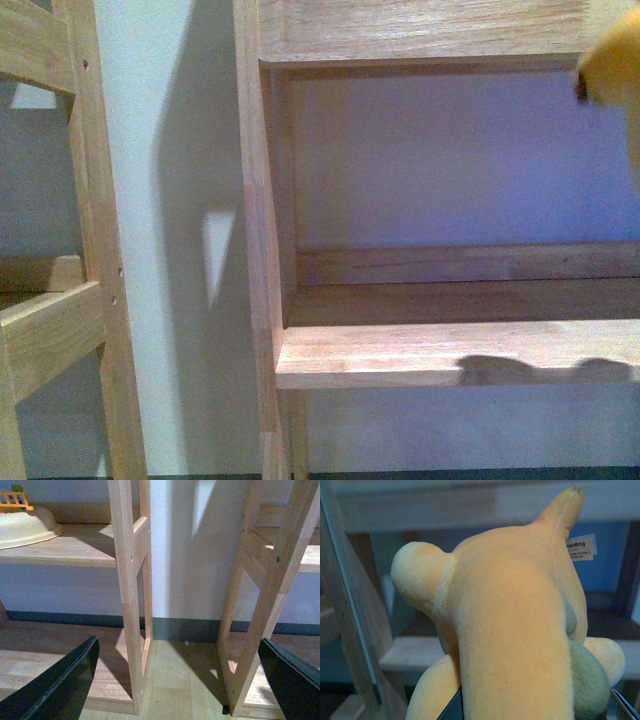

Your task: Put away toys

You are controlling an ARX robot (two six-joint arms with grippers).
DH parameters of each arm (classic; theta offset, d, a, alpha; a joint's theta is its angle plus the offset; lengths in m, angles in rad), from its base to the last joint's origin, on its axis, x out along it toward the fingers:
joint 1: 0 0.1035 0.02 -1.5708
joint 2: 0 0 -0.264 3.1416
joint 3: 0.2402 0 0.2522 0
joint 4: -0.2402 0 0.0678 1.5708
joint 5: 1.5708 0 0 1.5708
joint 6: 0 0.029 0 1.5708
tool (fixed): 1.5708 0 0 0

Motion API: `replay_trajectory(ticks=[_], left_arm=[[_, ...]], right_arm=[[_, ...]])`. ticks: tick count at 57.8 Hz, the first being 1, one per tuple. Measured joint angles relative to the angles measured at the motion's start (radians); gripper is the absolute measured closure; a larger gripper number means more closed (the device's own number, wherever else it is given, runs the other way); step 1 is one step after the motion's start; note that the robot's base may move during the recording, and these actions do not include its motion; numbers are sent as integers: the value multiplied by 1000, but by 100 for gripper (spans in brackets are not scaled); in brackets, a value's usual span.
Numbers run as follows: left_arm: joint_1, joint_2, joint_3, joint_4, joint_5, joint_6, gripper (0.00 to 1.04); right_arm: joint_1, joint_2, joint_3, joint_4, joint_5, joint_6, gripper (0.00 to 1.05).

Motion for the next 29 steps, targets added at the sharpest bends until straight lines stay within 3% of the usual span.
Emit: replay_trajectory(ticks=[15,22,29], left_arm=[[0,0,0,0,0,0,6],[0,0,0,0,0,0,6],[0,0,0,0,0,0,6]], right_arm=[[-268,271,417,2,-253,-27,96],[-331,397,578,-1,-301,-15,96],[-337,539,750,-23,-313,-16,96]])
